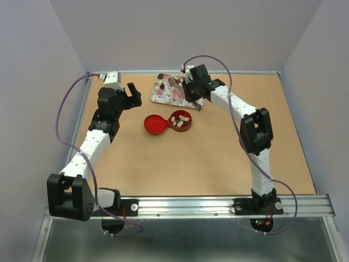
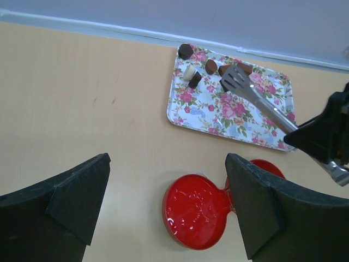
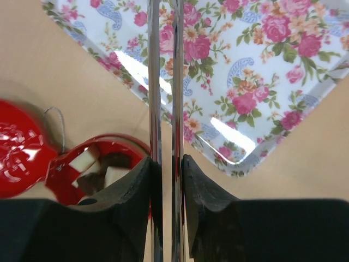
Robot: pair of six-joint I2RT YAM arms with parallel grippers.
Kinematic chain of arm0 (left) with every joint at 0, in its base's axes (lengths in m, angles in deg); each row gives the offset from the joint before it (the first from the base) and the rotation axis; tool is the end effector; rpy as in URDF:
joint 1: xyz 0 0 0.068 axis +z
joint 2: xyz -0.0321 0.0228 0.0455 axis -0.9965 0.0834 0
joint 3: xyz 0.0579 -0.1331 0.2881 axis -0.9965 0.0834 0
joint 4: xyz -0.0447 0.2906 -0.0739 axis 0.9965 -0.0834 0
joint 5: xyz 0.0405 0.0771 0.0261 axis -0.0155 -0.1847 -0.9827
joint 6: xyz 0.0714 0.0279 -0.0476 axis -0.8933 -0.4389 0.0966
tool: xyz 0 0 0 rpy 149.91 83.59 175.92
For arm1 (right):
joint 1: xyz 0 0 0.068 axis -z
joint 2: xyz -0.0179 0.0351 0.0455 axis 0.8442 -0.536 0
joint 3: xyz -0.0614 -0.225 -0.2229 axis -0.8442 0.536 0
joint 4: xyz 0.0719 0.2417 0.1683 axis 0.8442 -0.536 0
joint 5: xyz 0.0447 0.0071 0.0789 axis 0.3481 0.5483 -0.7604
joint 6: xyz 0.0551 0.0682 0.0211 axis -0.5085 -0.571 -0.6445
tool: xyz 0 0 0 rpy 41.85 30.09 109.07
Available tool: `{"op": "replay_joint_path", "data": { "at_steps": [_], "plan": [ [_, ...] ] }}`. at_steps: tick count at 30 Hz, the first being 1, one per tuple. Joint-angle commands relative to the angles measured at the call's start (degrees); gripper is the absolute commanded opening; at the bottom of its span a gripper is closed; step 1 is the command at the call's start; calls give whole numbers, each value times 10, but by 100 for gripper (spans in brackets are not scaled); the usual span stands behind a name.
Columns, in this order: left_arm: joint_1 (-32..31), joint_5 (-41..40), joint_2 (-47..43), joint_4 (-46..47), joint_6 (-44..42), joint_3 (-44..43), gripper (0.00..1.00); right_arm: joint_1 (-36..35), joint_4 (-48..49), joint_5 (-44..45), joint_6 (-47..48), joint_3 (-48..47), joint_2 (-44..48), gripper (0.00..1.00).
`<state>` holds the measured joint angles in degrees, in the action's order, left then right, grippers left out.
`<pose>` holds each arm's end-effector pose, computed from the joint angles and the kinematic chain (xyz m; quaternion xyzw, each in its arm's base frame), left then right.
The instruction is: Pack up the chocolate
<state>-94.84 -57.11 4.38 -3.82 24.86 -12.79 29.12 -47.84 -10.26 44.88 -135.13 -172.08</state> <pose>0.3565 -0.0626 0.3628 -0.0099 0.7436 -0.1377 0.6542 0.5391 0.2974 0.2458 -0.2514 0.8862 0.1142 0.3720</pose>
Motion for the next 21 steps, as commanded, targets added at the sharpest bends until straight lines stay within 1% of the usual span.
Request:
{"op": "replay_joint_path", "data": {
  "at_steps": [1,3,4,5,6,7,8,10,13,15,18,21],
  "plan": [
    [2,6,-14,21,-4,-26,99,2,33,6,13,46,116,29],
    [2,8,-15,22,-4,-26,99,3,32,20,11,82,149,29],
    [2,9,-17,21,-4,-25,99,3,32,26,9,128,164,29],
    [2,9,-18,22,-2,-24,99,2,33,28,5,153,204,29],
    [3,10,-19,22,-2,-23,99,2,34,29,0,177,223,29],
    [2,10,-19,22,-1,-23,99,1,35,29,-3,228,244,29],
    [2,11,-19,22,0,-24,99,0,36,43,-6,250,281,29],
    [2,19,-18,22,2,-26,99,-2,34,42,-15,311,319,29],
    [2,23,-20,23,3,-24,99,-3,30,35,-38,360,385,29],
    [2,21,-21,23,3,-22,99,-3,16,4,-48,393,421,29],
    [2,18,-23,22,3,-23,99,-4,4,-15,-56,422,446,29],
    [2,20,-22,21,3,-23,99,-5,0,-30,-61,437,452,29]
  ]
}}
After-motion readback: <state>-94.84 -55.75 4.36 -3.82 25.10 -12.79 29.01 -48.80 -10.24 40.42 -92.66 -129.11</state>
